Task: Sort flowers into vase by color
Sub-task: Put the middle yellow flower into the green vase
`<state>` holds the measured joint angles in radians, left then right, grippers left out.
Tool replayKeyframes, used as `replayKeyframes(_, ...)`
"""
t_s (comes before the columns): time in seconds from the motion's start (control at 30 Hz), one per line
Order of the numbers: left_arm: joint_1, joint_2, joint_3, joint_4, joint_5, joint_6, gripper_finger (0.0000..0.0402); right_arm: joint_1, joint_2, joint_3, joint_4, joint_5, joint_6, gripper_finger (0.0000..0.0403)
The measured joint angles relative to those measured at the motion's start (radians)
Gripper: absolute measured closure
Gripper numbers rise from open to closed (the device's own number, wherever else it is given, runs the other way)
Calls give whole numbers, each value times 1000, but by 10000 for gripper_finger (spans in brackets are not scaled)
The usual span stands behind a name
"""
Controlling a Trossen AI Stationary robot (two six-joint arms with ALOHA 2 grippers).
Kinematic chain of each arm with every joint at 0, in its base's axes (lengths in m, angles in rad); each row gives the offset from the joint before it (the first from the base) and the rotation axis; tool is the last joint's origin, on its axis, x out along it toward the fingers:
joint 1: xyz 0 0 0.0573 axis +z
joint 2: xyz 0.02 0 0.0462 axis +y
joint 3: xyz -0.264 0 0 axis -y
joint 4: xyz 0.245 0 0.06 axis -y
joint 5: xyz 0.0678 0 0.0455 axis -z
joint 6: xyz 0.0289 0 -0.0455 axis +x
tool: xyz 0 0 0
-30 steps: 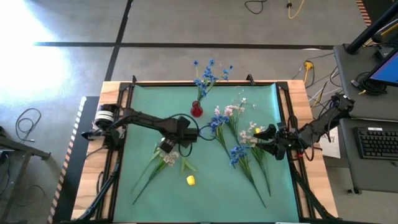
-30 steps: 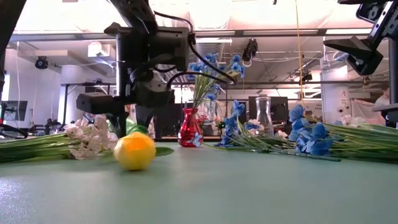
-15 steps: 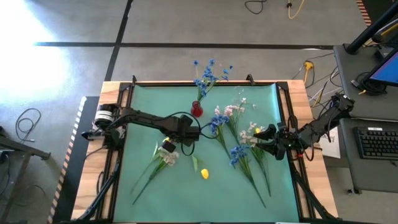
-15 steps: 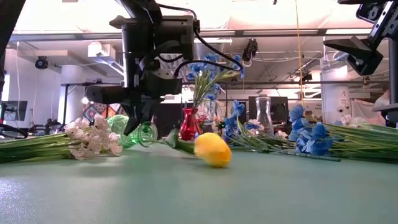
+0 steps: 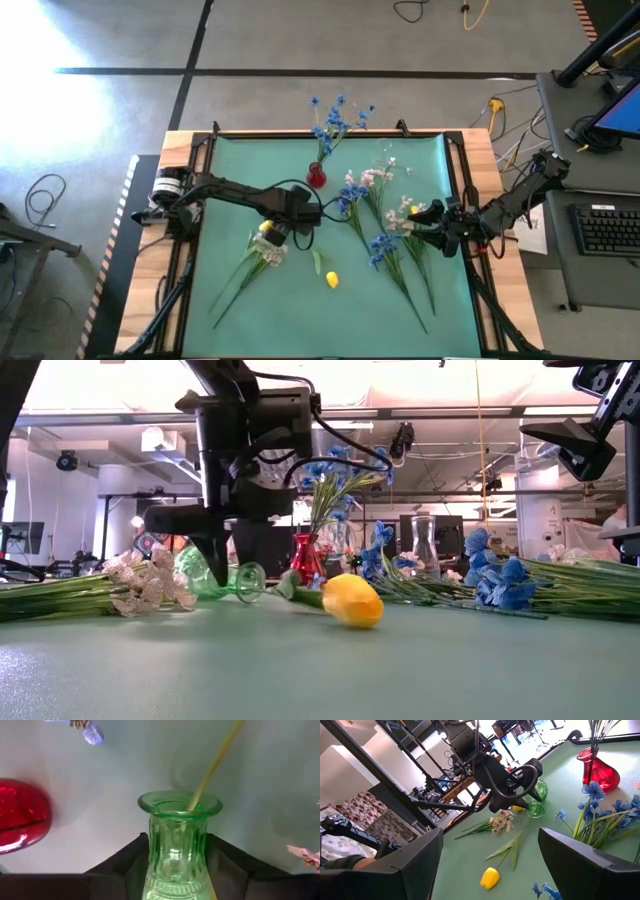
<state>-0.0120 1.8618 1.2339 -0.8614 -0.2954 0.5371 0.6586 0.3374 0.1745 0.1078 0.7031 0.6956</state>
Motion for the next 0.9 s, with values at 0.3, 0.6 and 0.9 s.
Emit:
replayKeyframes(0.3, 1, 1, -20, 55, 8, -34, 235, 0, 0, 0, 0, 0, 0, 83)
replayKeyframes(0.6, 3, 0, -44, 102, 10, -42, 243, 0, 0, 0, -1, 0, -5, 83)
replayKeyframes(0.9, 3, -3, -55, 118, 5, -79, 267, 0, 0, 0, 0, -4, -7, 83)
